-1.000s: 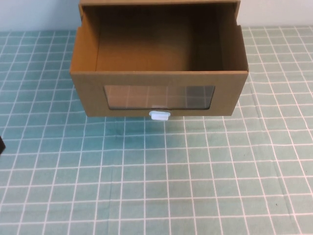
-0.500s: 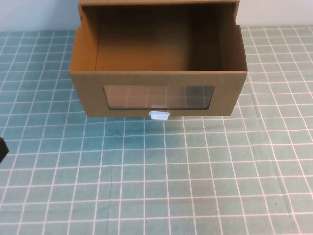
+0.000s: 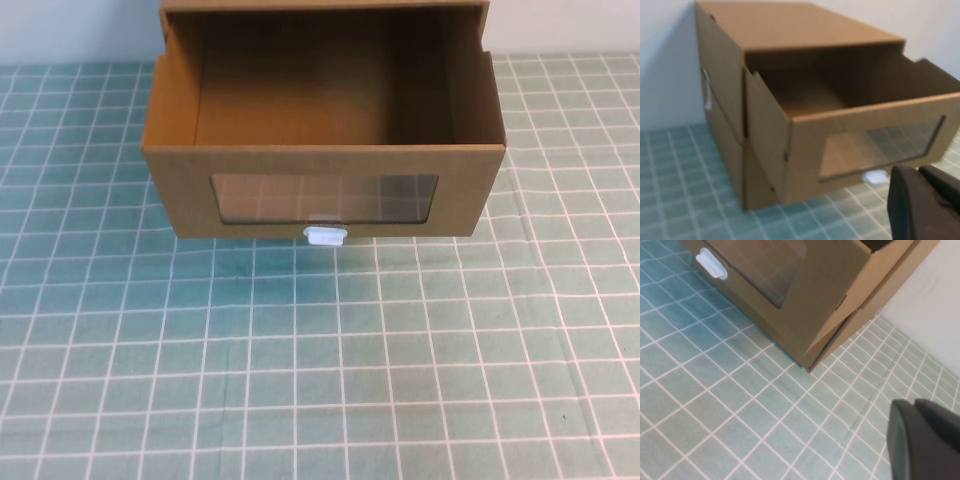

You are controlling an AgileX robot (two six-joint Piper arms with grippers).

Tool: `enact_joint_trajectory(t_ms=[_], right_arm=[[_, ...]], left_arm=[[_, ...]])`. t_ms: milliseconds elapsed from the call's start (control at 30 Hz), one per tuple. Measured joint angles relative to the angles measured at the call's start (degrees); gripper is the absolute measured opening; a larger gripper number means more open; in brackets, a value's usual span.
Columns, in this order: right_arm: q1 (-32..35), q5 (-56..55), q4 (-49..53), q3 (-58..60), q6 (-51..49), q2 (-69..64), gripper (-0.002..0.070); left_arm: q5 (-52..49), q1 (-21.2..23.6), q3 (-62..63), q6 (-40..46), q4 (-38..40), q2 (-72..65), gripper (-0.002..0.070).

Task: Open the shoe box
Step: 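Pull the top drawer of the cardboard box fully open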

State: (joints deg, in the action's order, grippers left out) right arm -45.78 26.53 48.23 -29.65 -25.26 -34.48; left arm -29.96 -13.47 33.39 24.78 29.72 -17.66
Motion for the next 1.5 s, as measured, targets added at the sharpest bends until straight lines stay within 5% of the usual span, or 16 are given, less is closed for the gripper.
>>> enact_joint_trajectory(t_ms=[400,767,1500], right_arm=[[0.0,-0.12,0.0,0.0,0.0,0.0,-0.0013],[0.0,-0.12,0.0,0.0,0.0,0.0,-0.0013],[0.0,-0.12,0.0,0.0,0.0,0.0,-0.0013]], left_arm=[[7.87,1.13,-18.01,-4.63,-18.77,11.43,-0.0005],[16.25,4.81,-33.56,-9.11,-19.29,18.18,-0.0005],[7.69,4.91,-34.95,-10.11,-19.63,18.25,-0.0005]])
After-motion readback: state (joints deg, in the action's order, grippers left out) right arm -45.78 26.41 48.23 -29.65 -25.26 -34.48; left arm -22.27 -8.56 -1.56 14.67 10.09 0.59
